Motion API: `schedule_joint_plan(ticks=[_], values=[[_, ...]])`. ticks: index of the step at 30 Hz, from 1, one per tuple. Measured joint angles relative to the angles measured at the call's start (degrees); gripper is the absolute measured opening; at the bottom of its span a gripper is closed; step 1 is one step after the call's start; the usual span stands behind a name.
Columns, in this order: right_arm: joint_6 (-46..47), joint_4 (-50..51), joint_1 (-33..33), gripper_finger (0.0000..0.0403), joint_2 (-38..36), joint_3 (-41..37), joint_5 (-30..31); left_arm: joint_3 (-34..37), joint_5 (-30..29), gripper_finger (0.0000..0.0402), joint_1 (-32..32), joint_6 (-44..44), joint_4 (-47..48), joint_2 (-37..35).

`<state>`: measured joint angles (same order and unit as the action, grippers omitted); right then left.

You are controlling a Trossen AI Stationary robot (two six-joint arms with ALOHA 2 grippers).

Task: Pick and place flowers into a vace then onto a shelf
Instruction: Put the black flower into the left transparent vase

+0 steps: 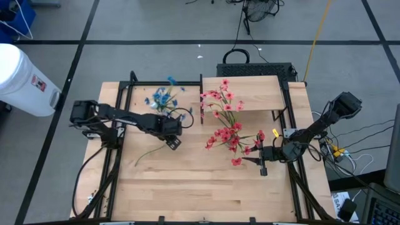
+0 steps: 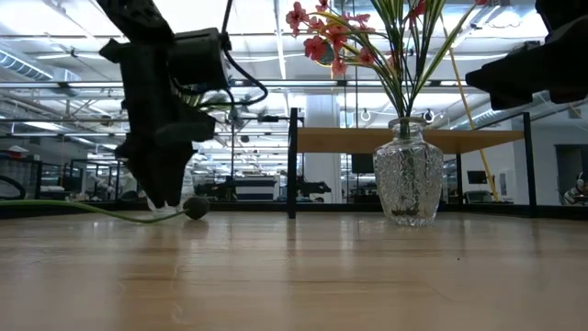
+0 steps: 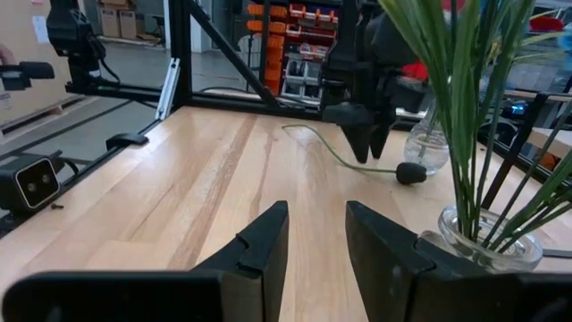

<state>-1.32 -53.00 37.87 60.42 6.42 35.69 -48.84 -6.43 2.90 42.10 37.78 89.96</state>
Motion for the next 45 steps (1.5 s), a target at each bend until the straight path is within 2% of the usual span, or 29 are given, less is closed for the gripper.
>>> schedule_joint_plan(ticks=[13,16,21,29,38,42,45], values=[[0.22,0.14,0.0,0.0105,-0.01,0.0,-0.01,-0.18,-0.4,0.0213,1.15,-1.96,-2.37,5.09],[0.22,0.16,0.0,0.0105,-0.01,0.0,0.0,-0.26,-0.15,0.02,1.15,-3.28,-3.31,5.67],[0.24,0.16,0.0,0.0105,-0.01,0.0,-0.01,-0.11,-0.32,0.0141,1.09,-4.54,-5.06,5.94],[0.24,0.16,0.0,0.0105,-0.01,0.0,-0.01,-0.02,-4.97,0.0014,-0.41,-6.32,-6.24,6.1],[0.24,0.18,0.0,0.0105,-0.01,0.0,0.0,0.05,-9.13,0.0007,-5.26,-6.38,-7.06,5.73],[0.24,0.18,0.0,0.0105,-0.01,0.0,-0.01,0.09,-10.44,0.001,-8.59,-6.42,-8.54,3.15],[0.24,0.37,0.0,0.0105,-0.01,0.0,0.0,0.07,-14.21,0.0006,-11.23,-5.77,-8.65,-0.51]])
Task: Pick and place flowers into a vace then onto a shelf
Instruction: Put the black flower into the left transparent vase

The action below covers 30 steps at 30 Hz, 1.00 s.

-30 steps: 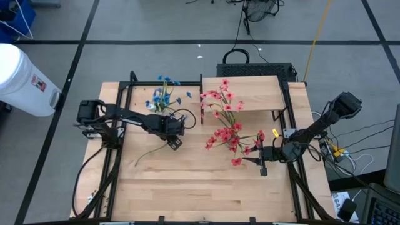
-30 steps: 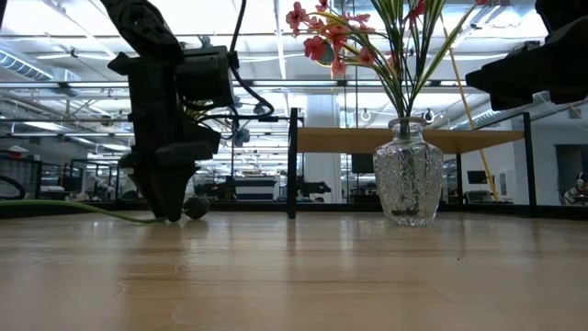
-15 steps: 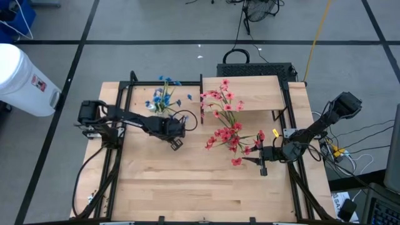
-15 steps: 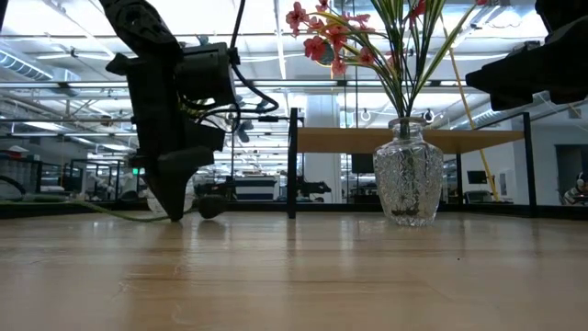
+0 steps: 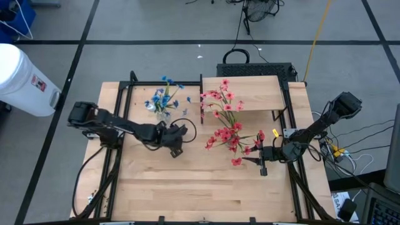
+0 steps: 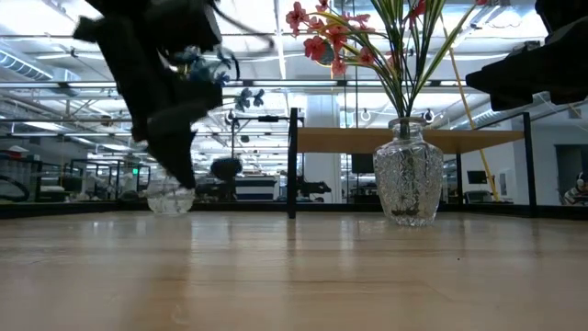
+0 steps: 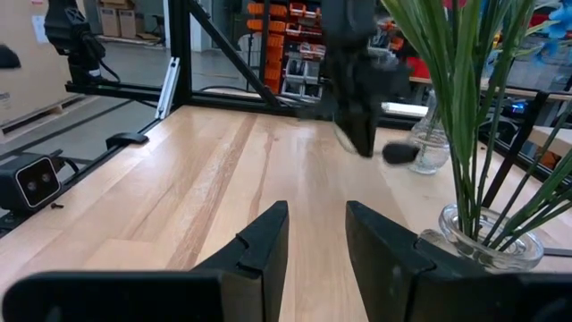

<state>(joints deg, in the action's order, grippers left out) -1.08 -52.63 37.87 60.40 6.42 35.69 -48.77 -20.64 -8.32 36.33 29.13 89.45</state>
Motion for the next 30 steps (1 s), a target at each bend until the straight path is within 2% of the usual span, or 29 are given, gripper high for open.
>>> schedule_joint_plan(ticks=[6,12,16,23,25,30], values=[[0.42,0.38,0.0,0.0105,0.0,0.0,0.01,-0.1,-10.69,0.0007,-5.39,0.13,-0.94,-9.0],[0.44,0.5,0.0,0.0105,0.0,0.0,0.02,-0.07,-26.06,0.001,-11.98,-2.33,-2.32,-18.81],[0.44,0.65,0.0,0.0105,0.0,0.0,0.02,-0.07,-38.48,0.0006,-16.37,-4.76,-3.66,-24.05],[0.44,0.63,0.0,0.0105,0.0,0.0,0.02,-0.07,-57.03,0.0005,-20.77,-9.46,-6.6,-28.17],[0.44,0.62,0.0,0.0105,0.0,0.0,0.02,-0.07,-59.67,0.0007,-20.8,-9.42,-6.63,-28.46],[0.46,0.64,0.0,0.0105,0.0,0.0,0.02,-0.08,-60.46,0.0005,-19.72,-9.0,-6.92,-28.45]])
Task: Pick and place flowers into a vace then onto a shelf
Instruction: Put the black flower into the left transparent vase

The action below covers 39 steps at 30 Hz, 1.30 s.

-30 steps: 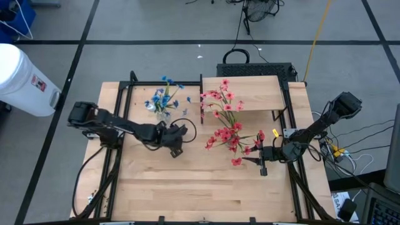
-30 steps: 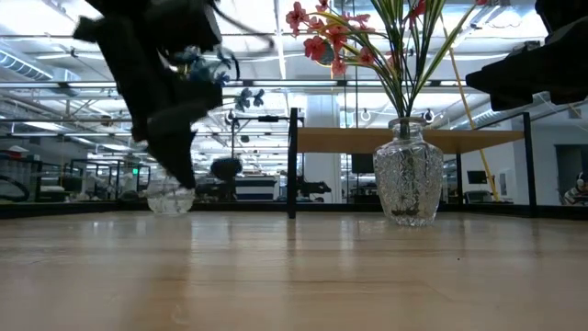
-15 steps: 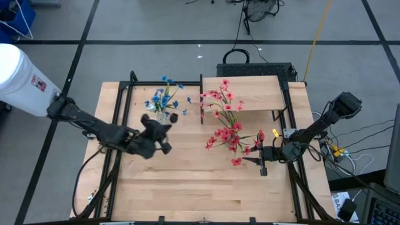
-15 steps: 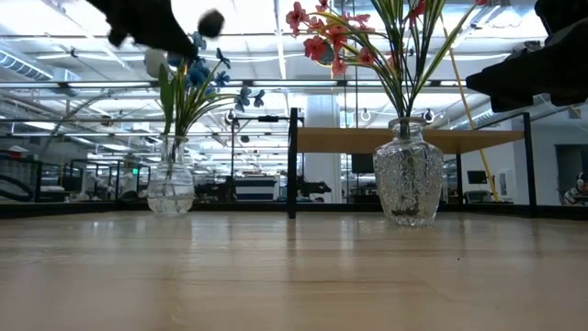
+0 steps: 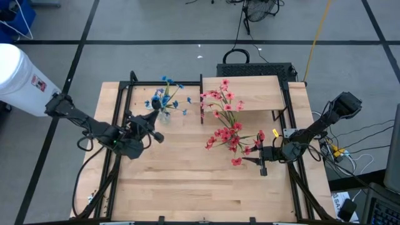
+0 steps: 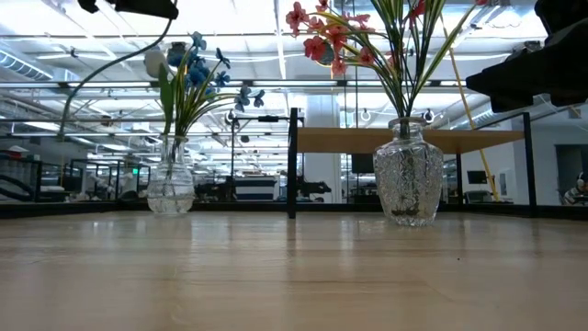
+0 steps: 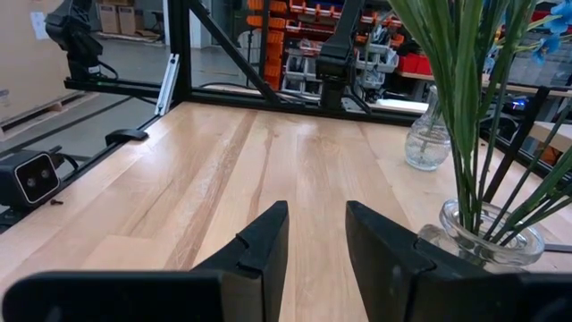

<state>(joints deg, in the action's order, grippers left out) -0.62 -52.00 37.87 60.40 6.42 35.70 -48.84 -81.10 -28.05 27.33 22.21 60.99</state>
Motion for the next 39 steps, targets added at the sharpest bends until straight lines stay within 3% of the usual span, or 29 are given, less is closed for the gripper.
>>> schedule_joint_plan(ticks=[7,10,15,18,27,31,39], values=[[-0.02,0.01,0.0,0.0105,0.0,0.0,0.05,0.0,-0.82,0.0005,0.71,-4.94,-8.37,0.0],[-0.18,0.01,0.0,0.0105,0.0,0.0,0.1,0.0,1.63,0.0008,1.01,-14.06,-17.13,0.0],[-0.29,0.01,0.0,0.0105,0.0,0.0,0.15,-0.02,14.25,0.0005,3.52,-32.63,-36.89,0.02],[-0.05,0.01,0.0,0.0105,0.0,0.0,0.15,-0.02,15.16,0.0005,5.14,-40.17,-44.03,0.09],[0.21,0.78,0.0,0.0105,0.0,0.0,0.15,-0.02,30.43,0.0004,13.86,-40.04,-47.58,-0.31],[0.39,1.08,-0.01,0.0105,0.0,0.0,0.15,-0.02,41.14,0.0007,17.85,-36.6,-48.07,-0.31],[0.42,1.32,0.0,0.0105,0.0,0.0,0.12,1.66,40.97,0.0009,21.96,-33.16,-44.82,-0.31]])
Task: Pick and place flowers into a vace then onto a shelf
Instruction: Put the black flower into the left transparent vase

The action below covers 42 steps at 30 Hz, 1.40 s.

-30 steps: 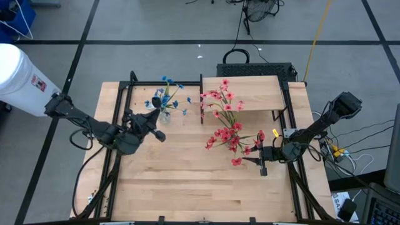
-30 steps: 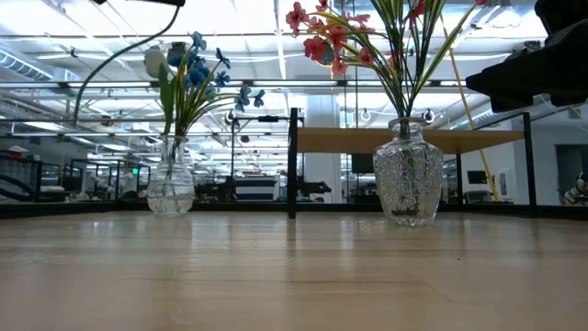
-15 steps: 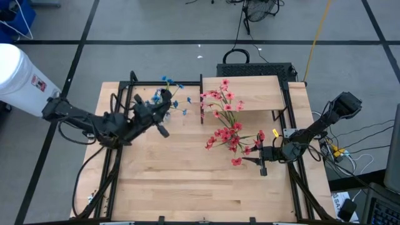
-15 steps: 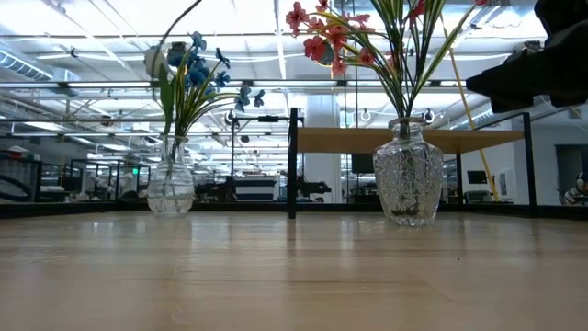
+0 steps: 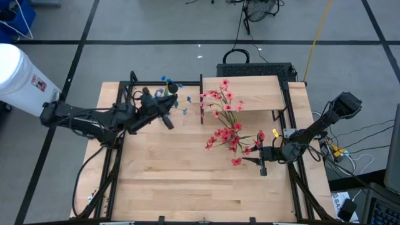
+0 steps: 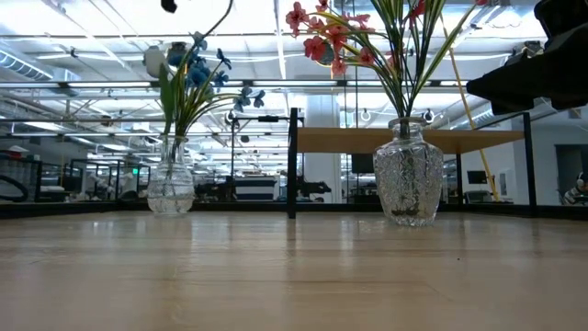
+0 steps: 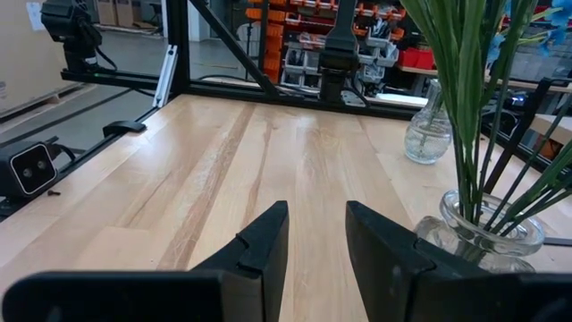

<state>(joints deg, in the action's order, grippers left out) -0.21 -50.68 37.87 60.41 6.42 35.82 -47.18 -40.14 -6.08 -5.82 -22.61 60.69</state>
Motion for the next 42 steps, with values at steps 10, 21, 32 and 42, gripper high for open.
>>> schedule_joint_plan(ticks=[10,21,32,42], values=[[0.02,0.12,0.0,0.0105,0.02,0.0,-0.07,8.48,-0.31,0.0005,2.42,-1.21,-11.47,0.04],[0.02,0.46,0.0,0.0105,0.0,0.0,-0.08,10.39,-2.23,0.0008,2.81,-4.86,-14.19,-0.33],[0.02,0.44,0.0,0.0105,0.0,0.0,-0.09,10.41,-3.36,0.001,4.17,-2.2,-10.51,-0.33],[0.04,0.42,0.0,0.0105,0.01,0.0,-0.09,10.39,-0.25,0.0034,8.0,6.14,-3.94,0.16]])
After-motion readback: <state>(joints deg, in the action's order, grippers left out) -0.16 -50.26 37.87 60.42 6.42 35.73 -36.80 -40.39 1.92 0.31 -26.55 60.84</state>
